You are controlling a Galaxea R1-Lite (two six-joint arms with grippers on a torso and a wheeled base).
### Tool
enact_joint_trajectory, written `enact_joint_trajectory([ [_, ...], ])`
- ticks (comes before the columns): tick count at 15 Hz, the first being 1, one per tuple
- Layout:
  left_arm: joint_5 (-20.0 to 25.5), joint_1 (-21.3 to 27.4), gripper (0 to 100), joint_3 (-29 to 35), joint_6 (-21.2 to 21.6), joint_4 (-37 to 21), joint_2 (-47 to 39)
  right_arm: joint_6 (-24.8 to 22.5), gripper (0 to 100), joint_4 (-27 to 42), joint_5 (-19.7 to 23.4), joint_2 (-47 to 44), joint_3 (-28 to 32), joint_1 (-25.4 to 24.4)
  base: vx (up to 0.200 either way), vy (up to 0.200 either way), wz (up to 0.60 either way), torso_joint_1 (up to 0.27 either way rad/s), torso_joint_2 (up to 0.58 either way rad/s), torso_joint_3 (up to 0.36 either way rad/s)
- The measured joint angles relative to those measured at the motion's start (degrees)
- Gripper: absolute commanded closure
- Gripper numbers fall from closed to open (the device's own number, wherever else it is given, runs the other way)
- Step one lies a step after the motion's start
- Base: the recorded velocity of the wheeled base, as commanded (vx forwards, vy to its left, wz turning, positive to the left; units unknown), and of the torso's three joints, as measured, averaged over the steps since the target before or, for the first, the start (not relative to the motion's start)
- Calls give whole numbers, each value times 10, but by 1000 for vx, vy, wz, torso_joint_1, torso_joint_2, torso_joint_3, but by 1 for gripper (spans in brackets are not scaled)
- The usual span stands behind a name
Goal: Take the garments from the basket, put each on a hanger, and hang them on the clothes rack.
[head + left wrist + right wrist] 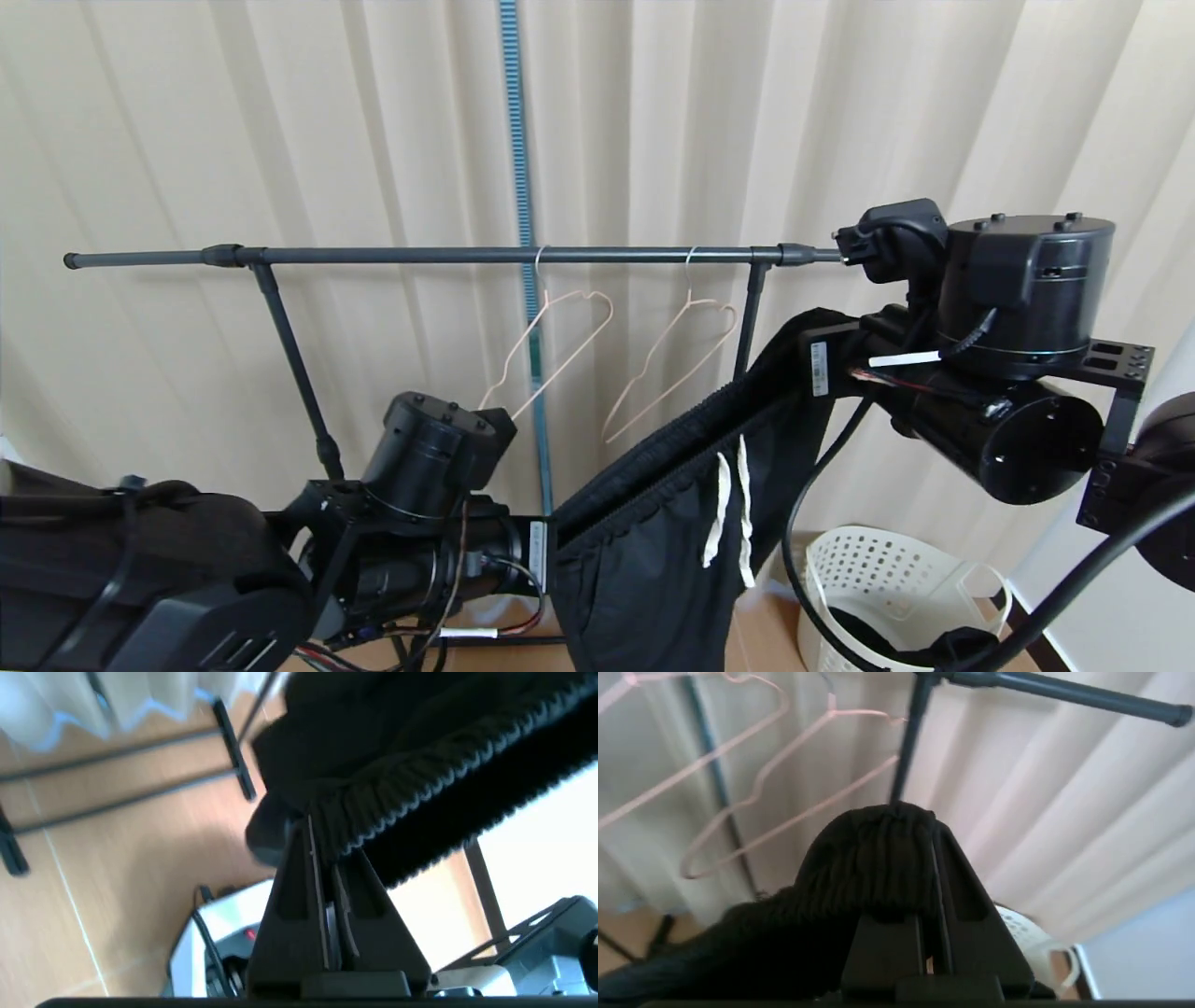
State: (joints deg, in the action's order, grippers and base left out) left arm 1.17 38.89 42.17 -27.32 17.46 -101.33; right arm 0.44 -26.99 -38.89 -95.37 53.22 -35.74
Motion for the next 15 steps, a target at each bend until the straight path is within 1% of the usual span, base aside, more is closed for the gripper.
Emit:
enact_joint_trajectory([
  [1,0,-12,100,0,10,-5,19,-13,100,1,-18,-9,-3,4,0,0,0,0,0,0],
  [2,0,-28,100,0,21,-8,34,-26,100,5,-25,-15,-9,7,0,0,0,0,0,0],
  [4,0,-45,100,1,33,-10,54,-37,100,11,-27,-23,-17,8,0,0,0,0,0,0],
  [5,0,-60,100,2,47,-10,60,-49,100,29,-27,-25,-26,8,0,0,0,0,0,0],
  [7,-1,-92,100,6,64,-7,65,-51,100,42,-27,-26,-34,8,0,0,0,0,0,0],
  [10,-1,-110,100,10,67,-8,67,-53,100,45,-27,-24,-41,8,0,0,0,0,0,0],
  [12,-2,-117,100,9,76,-8,68,-61,100,46,-27,-22,-42,10,0,0,0,0,0,0],
  [15,-2,-130,100,5,84,-9,69,-69,100,46,-25,-22,-43,29,0,0,0,0,0,0],
])
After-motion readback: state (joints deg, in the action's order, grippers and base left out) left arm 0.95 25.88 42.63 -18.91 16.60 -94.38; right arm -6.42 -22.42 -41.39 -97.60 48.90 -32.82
